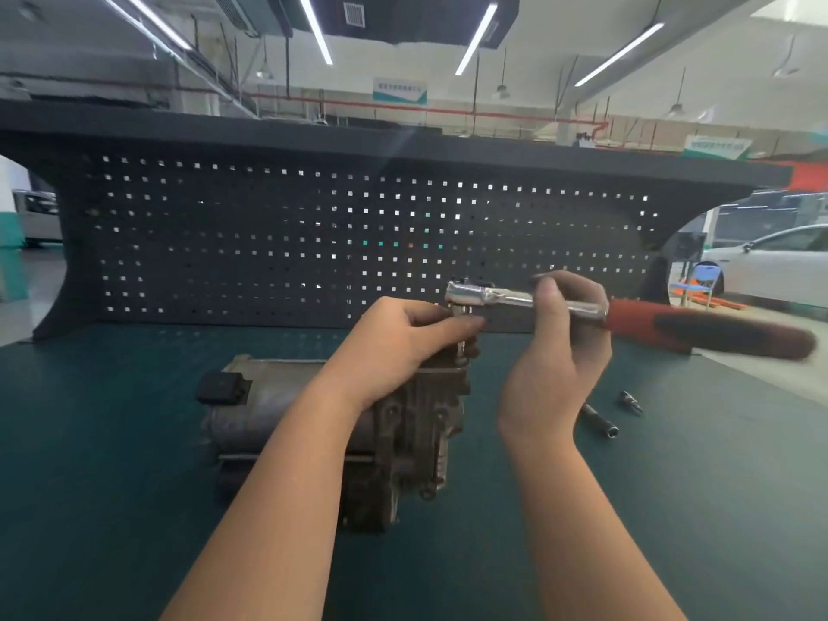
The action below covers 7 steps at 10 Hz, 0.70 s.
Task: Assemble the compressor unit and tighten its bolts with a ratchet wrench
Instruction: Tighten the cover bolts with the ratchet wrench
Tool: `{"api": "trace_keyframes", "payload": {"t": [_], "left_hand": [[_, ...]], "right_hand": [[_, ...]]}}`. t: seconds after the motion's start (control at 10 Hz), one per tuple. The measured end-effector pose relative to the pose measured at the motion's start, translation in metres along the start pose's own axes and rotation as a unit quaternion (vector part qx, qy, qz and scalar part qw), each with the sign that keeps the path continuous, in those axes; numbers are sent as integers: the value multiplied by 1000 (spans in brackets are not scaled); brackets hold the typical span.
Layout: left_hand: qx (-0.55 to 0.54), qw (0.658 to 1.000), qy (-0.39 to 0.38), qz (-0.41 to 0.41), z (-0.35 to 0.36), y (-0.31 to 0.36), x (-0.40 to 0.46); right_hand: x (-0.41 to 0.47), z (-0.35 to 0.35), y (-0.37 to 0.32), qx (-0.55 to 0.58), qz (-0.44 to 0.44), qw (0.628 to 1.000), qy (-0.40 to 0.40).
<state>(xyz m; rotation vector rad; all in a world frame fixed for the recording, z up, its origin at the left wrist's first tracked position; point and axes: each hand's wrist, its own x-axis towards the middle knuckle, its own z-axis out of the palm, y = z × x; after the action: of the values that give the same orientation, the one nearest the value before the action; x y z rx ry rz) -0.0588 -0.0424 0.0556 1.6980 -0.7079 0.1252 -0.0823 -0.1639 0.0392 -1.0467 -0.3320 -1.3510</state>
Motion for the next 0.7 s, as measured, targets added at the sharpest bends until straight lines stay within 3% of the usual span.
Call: {"api": "trace_keyframes", "payload": {"t": [0.1, 0.2, 0.3, 0.4, 0.5, 0.6, 0.7], "left_hand": [[-25, 999, -14, -17, -1, 2, -6], [336, 922, 160, -107, 2, -10, -6], [381, 907, 149, -102, 2, -18, 0], [99, 995, -15, -23, 3, -13, 1], [-5, 1000, -18, 0, 1, -2, -3], [4, 1000, -4, -2, 1, -5, 1], [34, 999, 21, -7, 2, -4, 2]], "right_hand": [[-20, 13, -6, -141, -193, 969, -66], [-36, 24, -5, -214, -296, 909, -199], [-36, 21, -2, -221, -293, 898, -241], [-21, 10, 0, -195, -274, 922, -191], [2, -2, 1, -102, -158, 974, -124], [18, -8, 2, -11, 70, 994, -80], [15, -6, 1, -16, 94, 994, -56]]}}
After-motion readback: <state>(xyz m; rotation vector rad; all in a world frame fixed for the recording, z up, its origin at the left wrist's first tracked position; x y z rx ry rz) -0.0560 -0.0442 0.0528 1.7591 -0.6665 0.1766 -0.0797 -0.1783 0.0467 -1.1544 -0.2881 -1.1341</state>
